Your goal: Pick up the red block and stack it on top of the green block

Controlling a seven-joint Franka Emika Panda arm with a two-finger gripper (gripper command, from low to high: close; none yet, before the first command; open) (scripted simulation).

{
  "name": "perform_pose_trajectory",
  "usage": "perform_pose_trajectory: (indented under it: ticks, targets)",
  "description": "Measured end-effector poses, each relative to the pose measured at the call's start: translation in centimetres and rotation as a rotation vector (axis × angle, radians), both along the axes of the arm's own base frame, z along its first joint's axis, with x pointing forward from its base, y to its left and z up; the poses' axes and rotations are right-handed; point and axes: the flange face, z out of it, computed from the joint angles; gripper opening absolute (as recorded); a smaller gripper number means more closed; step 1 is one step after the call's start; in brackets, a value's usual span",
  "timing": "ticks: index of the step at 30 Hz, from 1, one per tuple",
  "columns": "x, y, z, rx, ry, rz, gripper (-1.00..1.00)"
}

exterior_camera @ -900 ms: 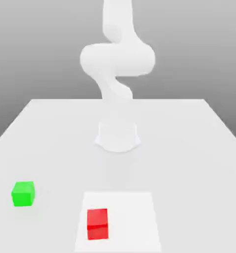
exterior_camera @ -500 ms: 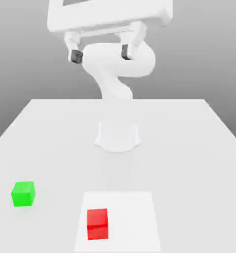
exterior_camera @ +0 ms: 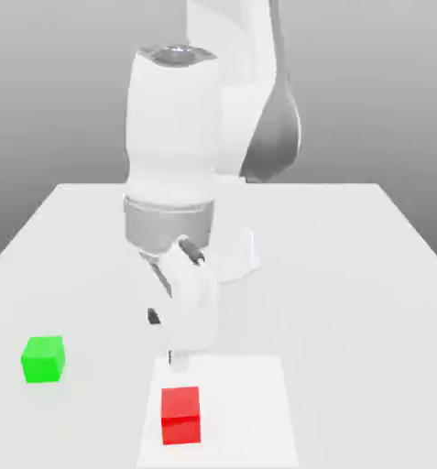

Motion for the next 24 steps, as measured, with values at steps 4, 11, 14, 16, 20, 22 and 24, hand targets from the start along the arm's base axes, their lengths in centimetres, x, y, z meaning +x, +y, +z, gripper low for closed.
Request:
perform_pose_trajectory:
  ticks: [4,11,14,16,20,22,24]
  targets:
    - [-1.4,0.2,-5.4,0.044,0.064,-0.137,0.00]
    - [-1.6,0.2,-11.1,0.049,0.072,-0.153,-1.00]
    - [-1.6,0.2,-11.1,0.049,0.070,-0.153,-1.00]
    - [-1.6,0.2,-11.1,0.049,0.071,-0.154,-1.00]
    - [-1.5,0.2,-7.1,0.049,0.070,-0.155,-1.00]
    - [-1.9,-0.9,-5.4,0.044,0.072,-0.157,-1.00]
    - [-2.7,-3.8,-4.6,0.037,0.076,-0.164,-1.00]
